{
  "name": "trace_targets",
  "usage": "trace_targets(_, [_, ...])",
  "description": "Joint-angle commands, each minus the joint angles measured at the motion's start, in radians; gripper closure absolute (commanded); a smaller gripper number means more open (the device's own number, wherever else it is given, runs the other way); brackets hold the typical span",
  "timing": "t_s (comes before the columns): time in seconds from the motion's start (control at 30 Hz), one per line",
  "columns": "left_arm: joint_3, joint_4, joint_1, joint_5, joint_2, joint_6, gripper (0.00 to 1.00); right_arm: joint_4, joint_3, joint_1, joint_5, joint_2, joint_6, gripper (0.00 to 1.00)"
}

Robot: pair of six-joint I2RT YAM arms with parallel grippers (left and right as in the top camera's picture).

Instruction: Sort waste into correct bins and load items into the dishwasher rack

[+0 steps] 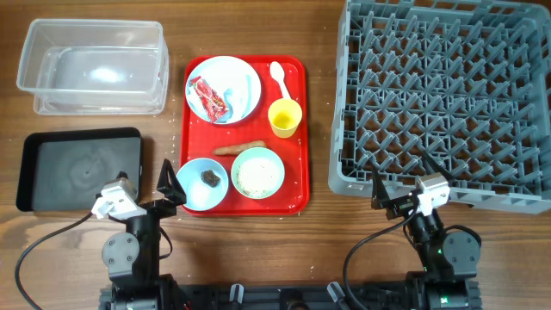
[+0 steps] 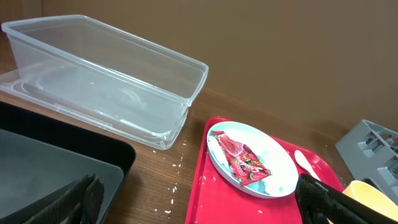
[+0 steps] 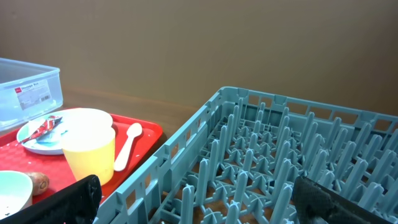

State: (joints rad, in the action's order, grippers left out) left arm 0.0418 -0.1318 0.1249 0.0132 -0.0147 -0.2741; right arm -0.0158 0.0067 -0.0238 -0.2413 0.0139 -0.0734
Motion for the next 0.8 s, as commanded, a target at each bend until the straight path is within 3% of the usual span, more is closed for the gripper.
trace_targets(0.0, [-0.01,0.005,-0.005,-0.01,0.008,0.016,0.0,-0.005,-0.002,-0.006,0.017,0.003,-0.005,0.0])
trace_targets(0.37, [-0.01,0.005,-0.005,-0.01,0.008,0.016,0.0,-0.016,-0.002,-0.006,0.017,0.003,-0.005,0.0])
trace_targets(0.5, [-0.01,0.01,-0.005,-0.02,0.008,0.017,0.0,-0.018,-0.001,-0.005,0.11,0.004,-0.002,0.0])
trace_targets(0.63, [-0.009,0.092,-0.005,0.056,0.008,-0.006,0.0,-0.065,0.029,-0.005,0.112,0.004,0.063,0.0])
trace_targets(0.77, [0.011,0.212,-0.004,0.087,0.002,0.037,0.0,0.051,0.198,-0.005,0.173,0.023,0.113,0.0])
